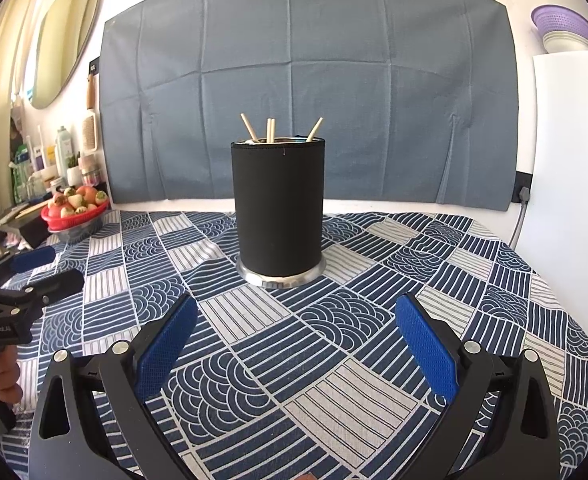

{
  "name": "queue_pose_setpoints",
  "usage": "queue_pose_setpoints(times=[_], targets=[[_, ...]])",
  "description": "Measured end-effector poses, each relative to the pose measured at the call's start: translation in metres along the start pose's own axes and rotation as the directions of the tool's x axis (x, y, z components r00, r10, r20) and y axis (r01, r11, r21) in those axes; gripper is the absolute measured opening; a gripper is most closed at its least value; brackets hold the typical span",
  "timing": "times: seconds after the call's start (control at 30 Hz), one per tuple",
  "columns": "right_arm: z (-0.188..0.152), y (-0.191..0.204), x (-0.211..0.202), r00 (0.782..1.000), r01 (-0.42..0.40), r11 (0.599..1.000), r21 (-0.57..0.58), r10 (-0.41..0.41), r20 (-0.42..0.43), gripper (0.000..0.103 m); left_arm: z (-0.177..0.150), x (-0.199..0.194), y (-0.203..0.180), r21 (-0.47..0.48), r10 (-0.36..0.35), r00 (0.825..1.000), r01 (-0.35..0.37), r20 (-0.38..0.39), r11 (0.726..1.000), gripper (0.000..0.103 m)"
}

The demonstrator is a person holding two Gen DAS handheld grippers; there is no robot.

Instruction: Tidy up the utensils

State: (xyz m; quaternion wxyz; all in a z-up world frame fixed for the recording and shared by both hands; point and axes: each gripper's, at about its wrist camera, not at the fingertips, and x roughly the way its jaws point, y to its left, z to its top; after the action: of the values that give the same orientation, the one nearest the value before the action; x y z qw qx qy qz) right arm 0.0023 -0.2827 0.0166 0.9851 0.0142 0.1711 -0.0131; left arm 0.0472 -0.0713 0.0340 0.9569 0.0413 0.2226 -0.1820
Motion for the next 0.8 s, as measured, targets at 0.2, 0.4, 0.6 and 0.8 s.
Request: queue_pose_setpoints(times=[0.2, 0.4, 0.6, 0.8], targets=[[0.0002, -0.0003, 0.0002, 1.0, 0.0, 1.0, 0.0, 0.0, -0.001, 0.095, -0.0008, 0.0003, -0.0012, 0.007, -0.001, 1.0, 0.001, 0.002, 1.0, 0.097], [0.0004, -0.0003, 0.0002, 1.0, 0.0, 1.0, -0.002, 0.0, 0.001, 0.095, -0.0006, 0.0, -0.0012, 0.008, -0.001, 1.0, 0.001, 0.002, 1.0, 0.097], [0.0006, -0.0003, -0.0008, 1.0, 0.003, 1.0, -0.003, -0.003, 0.005, 0.095, -0.0006, -0.0005, -0.0017, 0.011, 0.001, 1.0, -0.001, 0.005, 1.0, 0.097], [0.0006, -0.0002, -0.0011, 1.0, 0.005, 1.0, -0.002, -0.005, 0.005, 0.095, -0.0004, -0.0002, -0.0022, 0.013, -0.001, 1.0, 0.001, 0.004, 1.0, 0.097]])
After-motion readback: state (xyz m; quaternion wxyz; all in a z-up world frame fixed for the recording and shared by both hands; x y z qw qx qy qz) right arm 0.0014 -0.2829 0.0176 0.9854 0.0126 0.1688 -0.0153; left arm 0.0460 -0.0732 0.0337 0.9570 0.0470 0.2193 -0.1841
